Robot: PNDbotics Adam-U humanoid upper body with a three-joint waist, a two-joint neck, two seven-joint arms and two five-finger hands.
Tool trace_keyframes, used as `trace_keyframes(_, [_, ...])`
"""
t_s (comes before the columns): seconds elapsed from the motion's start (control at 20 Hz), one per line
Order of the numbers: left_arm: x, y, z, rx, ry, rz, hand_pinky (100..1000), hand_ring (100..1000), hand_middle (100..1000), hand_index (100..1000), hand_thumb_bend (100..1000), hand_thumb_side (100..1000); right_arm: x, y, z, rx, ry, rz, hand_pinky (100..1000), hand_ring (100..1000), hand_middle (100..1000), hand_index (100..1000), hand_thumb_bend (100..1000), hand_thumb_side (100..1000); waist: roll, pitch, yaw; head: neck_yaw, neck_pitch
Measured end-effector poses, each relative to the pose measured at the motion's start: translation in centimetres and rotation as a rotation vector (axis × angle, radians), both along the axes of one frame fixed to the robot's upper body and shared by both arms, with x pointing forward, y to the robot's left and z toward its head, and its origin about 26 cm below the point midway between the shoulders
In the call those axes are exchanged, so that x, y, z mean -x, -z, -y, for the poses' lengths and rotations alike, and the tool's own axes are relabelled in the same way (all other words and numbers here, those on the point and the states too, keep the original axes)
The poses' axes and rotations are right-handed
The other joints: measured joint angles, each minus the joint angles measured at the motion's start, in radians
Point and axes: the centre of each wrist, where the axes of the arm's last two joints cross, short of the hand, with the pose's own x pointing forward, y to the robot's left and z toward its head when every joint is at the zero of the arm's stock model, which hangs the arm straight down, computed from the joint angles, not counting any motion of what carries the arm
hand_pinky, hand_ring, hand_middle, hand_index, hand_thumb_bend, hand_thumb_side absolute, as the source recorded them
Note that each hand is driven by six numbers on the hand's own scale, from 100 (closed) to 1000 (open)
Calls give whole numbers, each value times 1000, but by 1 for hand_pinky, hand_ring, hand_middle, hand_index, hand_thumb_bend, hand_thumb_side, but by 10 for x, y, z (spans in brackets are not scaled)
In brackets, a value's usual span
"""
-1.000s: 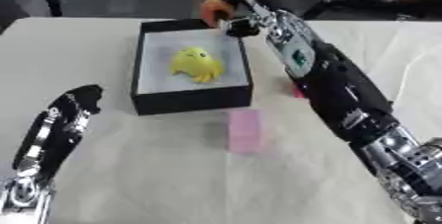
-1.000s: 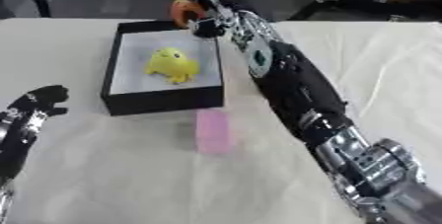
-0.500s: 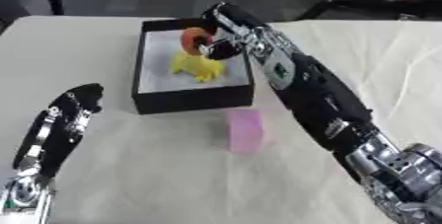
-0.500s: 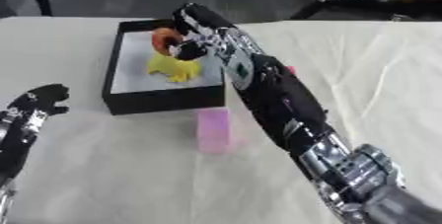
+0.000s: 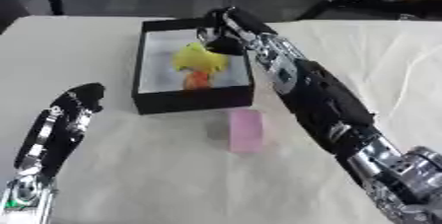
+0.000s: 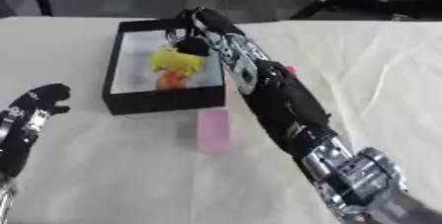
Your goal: Pick up objects on the table and place them in the box.
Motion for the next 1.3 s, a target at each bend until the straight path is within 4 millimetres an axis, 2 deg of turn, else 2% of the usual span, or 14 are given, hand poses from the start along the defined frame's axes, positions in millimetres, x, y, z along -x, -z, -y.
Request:
trace_keyframes(0.1, [0,0,0,0,-1,0,792,832,759,819,244,734,0,2,4,12,-6,-5,804,681,619,895,100,873,0,0,-2,1,0])
trace_keyframes(0.15, [0,0,0,0,-1,-1,792,832,759,819,246,736,0,2,6,18,-10,-7,805,682,621,896,100,836,0,0,-3,2,0])
trace_keyframes(0.5, [0,0,-2,1,-15,-2,792,832,758,819,247,735,5,-21,18,10,-56,40,807,686,625,898,100,810,0,1,-15,19,0])
trace_keyframes(0.55, [0,0,-2,0,-16,-1,792,831,758,818,249,735,5,-24,18,8,-60,43,825,713,666,891,100,725,0,1,-15,20,0])
trace_keyframes(0.65, [1,2,-5,-2,-29,-8,792,831,758,819,249,736,8,-28,18,6,-80,54,831,724,683,897,100,717,-5,1,-34,36,0])
trace_keyframes(0.8, [3,4,-11,-12,-52,-14,792,831,758,819,249,737,18,-22,35,30,-114,72,838,738,707,905,100,710,-19,1,-57,66,0])
trace_keyframes(0.85, [3,5,-13,-16,-59,-16,792,831,758,819,249,737,22,-20,42,34,-127,80,845,753,735,912,100,682,-20,1,-61,74,0])
trace_keyframes(1.1, [5,6,-17,-26,-77,-19,792,831,757,819,249,739,45,-9,86,71,-195,66,873,811,823,939,104,743,-25,1,-72,95,0])
trace_keyframes(1.3, [4,6,-19,-33,-79,-18,792,831,757,819,249,739,66,-7,120,111,-257,35,879,820,834,943,120,743,-25,1,-73,98,0])
